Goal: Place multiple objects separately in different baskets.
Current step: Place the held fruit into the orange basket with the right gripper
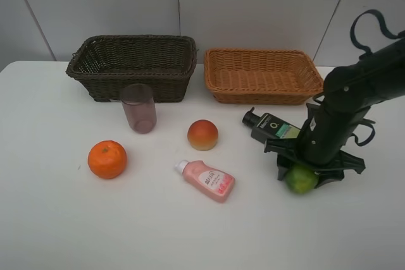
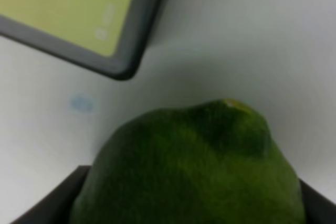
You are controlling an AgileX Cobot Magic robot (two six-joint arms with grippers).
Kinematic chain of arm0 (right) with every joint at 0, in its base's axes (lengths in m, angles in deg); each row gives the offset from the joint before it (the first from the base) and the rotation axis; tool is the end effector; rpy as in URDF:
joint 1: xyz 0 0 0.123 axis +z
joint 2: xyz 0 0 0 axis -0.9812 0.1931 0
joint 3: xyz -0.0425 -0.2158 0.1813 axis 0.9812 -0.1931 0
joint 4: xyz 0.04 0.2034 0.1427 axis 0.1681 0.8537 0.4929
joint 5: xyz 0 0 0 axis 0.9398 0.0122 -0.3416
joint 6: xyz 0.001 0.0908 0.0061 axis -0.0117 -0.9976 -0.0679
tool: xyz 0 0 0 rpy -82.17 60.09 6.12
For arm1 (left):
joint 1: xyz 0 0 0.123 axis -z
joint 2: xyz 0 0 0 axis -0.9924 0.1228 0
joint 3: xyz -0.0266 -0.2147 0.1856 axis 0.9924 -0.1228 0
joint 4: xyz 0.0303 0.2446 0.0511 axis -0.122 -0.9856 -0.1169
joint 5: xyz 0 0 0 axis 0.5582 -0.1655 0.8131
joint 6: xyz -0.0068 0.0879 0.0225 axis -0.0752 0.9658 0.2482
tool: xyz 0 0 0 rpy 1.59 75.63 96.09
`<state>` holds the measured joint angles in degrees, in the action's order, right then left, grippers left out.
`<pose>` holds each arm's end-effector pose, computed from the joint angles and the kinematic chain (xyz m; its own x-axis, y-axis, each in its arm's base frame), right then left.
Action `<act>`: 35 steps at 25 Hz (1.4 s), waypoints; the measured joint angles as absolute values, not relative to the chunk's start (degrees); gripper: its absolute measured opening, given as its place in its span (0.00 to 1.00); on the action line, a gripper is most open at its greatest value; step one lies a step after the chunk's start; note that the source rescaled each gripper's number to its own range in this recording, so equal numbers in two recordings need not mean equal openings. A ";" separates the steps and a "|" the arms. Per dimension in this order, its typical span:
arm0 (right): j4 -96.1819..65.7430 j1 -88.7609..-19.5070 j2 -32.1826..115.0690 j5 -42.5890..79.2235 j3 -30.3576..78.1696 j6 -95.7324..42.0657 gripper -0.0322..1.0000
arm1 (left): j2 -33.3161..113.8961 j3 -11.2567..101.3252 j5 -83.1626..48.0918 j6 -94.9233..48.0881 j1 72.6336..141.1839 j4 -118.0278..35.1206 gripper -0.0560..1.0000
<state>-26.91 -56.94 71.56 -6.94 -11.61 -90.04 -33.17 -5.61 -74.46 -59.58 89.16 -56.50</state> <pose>0.2534 0.0984 0.1092 -0.9633 0.2637 -0.0503 0.2644 0.9644 -0.0089 -0.0061 0.0029 0.2786 -0.4460 0.0249 -0.8947 0.0768 0.9970 -0.0106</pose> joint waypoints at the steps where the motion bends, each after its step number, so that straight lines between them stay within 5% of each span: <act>1: -26.87 -56.94 70.75 -8.57 -10.69 -89.29 0.29 | -33.17 -5.61 -74.46 -59.58 89.16 -56.50 1.00; 20: -27.65 -56.94 77.83 -38.38 28.70 -66.65 0.29 | -33.17 -5.61 -74.46 -59.58 89.16 -56.50 1.00; 29: -30.49 -56.94 89.79 -34.40 47.39 -63.75 0.29 | -33.17 -5.61 -74.46 -59.58 89.16 -56.50 1.00; 35: -32.25 -57.77 93.17 -23.76 49.27 -63.62 0.29 | -33.17 -5.61 -74.46 -59.58 89.16 -56.50 1.00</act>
